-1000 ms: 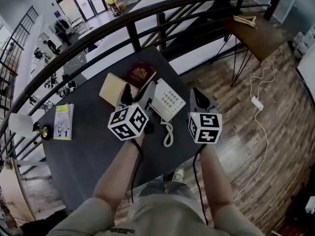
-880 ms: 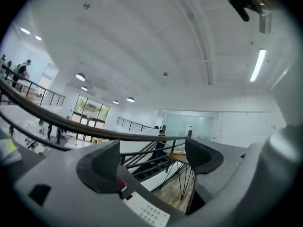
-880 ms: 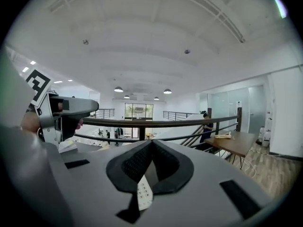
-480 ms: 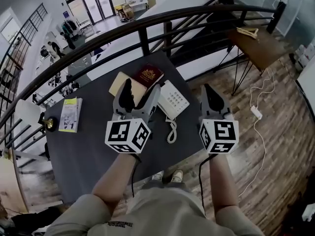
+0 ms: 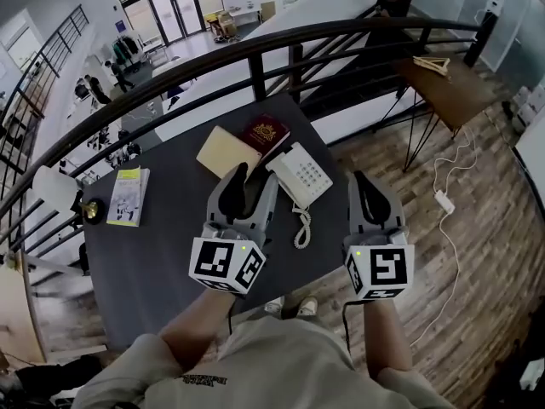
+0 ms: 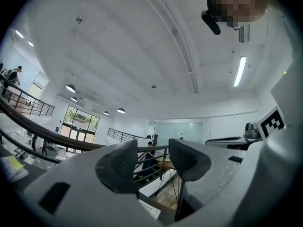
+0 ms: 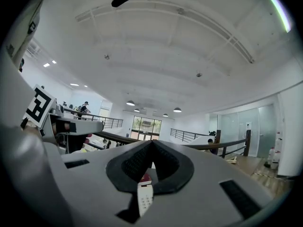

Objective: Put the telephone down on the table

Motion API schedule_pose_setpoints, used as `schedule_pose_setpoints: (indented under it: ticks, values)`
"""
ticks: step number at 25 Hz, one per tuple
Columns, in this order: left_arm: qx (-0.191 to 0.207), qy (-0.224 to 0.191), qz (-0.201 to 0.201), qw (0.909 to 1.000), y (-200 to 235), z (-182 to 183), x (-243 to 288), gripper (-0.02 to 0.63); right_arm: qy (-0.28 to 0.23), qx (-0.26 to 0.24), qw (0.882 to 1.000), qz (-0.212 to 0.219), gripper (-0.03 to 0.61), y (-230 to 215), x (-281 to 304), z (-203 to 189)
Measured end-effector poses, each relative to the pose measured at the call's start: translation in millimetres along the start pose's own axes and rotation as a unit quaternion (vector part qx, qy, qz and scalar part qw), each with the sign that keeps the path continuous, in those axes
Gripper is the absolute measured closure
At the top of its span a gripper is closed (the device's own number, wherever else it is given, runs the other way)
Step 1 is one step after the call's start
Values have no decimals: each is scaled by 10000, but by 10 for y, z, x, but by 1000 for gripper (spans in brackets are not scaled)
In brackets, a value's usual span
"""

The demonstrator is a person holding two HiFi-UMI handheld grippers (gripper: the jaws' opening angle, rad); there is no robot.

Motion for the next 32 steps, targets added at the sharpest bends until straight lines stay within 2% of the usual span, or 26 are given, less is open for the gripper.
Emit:
schedule_pose_setpoints:
  ticks: [3, 6, 10, 12, 18, 22, 26, 32]
  values:
    - [-58, 244, -142, 9996, -55, -128, -81, 426, 152, 65, 9998, 67, 578, 82, -130, -149]
    - [18, 483, -140, 9987, -75, -248, -202, 512, 395, 218, 9989, 158, 578, 173, -230, -329]
    - [370, 722, -240, 9964, -147, -417, -330, 546, 536, 270, 9979, 238, 578, 261, -330, -459]
    - [452, 805, -278, 9953, -172, -495, -374, 607, 518, 256, 9978, 313, 578, 304, -358, -468]
    - [408, 809, -440, 9949, -239, -591, -417, 609, 269, 278, 9974, 605, 578, 413, -422, -453]
    - [316, 810, -505, 9949, -277, -630, -399, 609, 266, 84, 9964, 798, 578, 500, -428, -481]
    - [432, 812, -569, 9941, -309, -613, -384, 609, 314, 190, 9962, 792, 578, 534, -425, -488]
    - [441, 804, -558, 9942, -309, -583, -336, 609, 330, 84, 9965, 759, 578, 496, -411, -490]
Point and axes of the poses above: the fingertips, and each gripper's own axes: x forward along the fingers, y to its left, z out of its top, the point moved 5 cm from there along -x, backward along the fingers, and after that the axes turned 7 degrees about -z, right-handed, at the moved point
